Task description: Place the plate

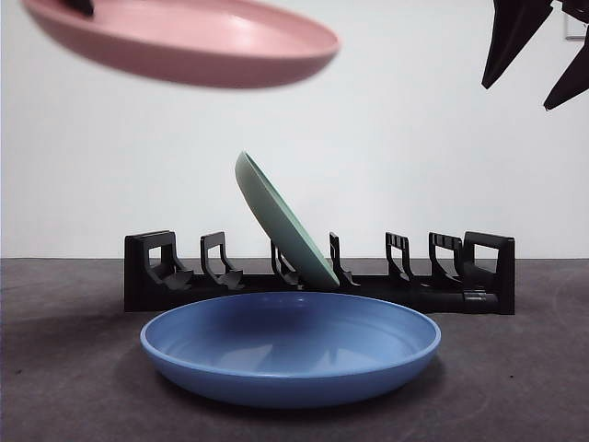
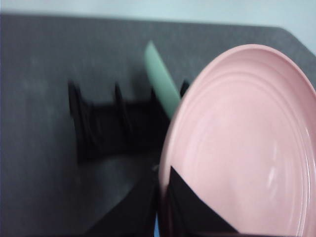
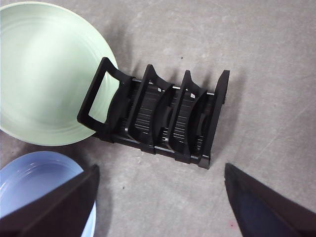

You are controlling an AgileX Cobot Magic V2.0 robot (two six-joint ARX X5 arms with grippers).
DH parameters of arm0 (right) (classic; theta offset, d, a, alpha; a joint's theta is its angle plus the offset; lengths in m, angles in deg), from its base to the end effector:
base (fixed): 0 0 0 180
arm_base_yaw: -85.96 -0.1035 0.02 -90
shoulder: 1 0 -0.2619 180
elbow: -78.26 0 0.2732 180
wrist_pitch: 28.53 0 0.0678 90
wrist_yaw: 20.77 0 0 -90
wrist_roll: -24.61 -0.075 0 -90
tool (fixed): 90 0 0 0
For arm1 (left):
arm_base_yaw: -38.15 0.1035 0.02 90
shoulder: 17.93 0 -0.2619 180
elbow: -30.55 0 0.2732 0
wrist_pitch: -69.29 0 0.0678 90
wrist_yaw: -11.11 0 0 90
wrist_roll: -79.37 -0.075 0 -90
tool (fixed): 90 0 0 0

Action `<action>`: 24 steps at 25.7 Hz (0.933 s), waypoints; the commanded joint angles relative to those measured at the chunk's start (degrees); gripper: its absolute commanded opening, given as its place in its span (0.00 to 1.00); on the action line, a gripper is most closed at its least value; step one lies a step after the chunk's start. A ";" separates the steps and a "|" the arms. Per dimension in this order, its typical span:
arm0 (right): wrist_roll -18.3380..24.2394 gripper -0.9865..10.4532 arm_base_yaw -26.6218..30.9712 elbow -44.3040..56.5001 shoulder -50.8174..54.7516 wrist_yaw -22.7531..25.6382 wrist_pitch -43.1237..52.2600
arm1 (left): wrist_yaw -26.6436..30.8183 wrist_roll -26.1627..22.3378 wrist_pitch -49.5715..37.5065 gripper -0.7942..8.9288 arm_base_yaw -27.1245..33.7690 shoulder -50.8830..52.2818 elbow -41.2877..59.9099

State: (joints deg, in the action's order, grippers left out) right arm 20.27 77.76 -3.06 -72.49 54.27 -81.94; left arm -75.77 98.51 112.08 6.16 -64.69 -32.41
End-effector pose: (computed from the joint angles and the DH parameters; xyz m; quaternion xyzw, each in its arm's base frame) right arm 0.3017 0.0630 0.3018 0.0563 0.3774 0.1722 0.9082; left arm 0.1977 -0.1187 0.3066 -0.0883 0.2565 -0.2028 0.9409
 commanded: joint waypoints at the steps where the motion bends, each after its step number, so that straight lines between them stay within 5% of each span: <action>1: 0.52 0.44 -0.17 -1.22 -0.42 -0.02 -0.04 | -0.09 5.53 -0.98 0.10 -1.27 -0.44 2.84; 10: 0.59 0.44 -0.17 -1.22 -0.42 -0.02 -0.02 | -0.20 16.37 0.35 0.10 -4.52 -3.74 8.79; 24: 0.70 0.44 -0.24 -1.22 -0.42 -0.04 -0.07 | -1.62 19.65 -6.73 0.10 -6.01 -23.80 8.76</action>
State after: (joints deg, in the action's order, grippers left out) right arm 20.31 77.71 -3.06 -72.49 54.27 -82.21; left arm -77.28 117.76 106.05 0.72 -87.95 -23.34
